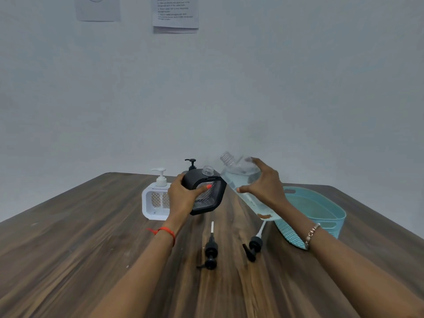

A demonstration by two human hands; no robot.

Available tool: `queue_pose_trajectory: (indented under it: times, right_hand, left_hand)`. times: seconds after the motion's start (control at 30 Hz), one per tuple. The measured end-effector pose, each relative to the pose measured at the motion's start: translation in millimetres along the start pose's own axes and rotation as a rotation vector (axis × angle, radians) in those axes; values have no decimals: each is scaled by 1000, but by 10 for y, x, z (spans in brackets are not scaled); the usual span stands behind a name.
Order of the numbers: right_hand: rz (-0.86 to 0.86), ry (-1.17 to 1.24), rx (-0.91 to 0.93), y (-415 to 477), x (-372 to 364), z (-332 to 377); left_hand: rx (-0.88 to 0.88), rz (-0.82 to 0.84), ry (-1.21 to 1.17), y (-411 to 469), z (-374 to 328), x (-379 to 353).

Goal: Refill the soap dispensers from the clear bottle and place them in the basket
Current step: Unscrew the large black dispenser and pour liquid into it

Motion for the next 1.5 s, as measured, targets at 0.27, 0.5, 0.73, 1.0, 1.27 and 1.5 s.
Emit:
queue_pose_trajectory:
  times: [0.27,0.5,0.73,1.0,1.27,1.5]
  right_hand:
    - [47,-147,-21,-97,78,59]
    - [90,-232,-29,-126,62,92]
    - [136,-297,-33,-115,31,93]
    - [203,-396,-45,-87,37,110]
    - [240,-455,-34,-88,62,150]
    - [267,-471,-29,-102,86,171]
  left_hand:
    - [-102,-97,101,-105,-126,-85]
    - [-181,-130,162,-177,-156,-92]
    - [-176,-135,143,-196,-116,-93]
    - [-141,-145,134,-239,-19,-100]
    - [-93,-165,138,-279,58,-126]
    - [-115,-151,110,-330,72,-141]
Point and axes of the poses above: each hand's wrist, its own y-axis towards the middle knuckle, its own x-axis out of the back of the hand, z = x × y, the point moved 4 cm from there along y, towards the middle knuckle, and after that the axes turned 3 degrees about x, right-handed, at the moved point
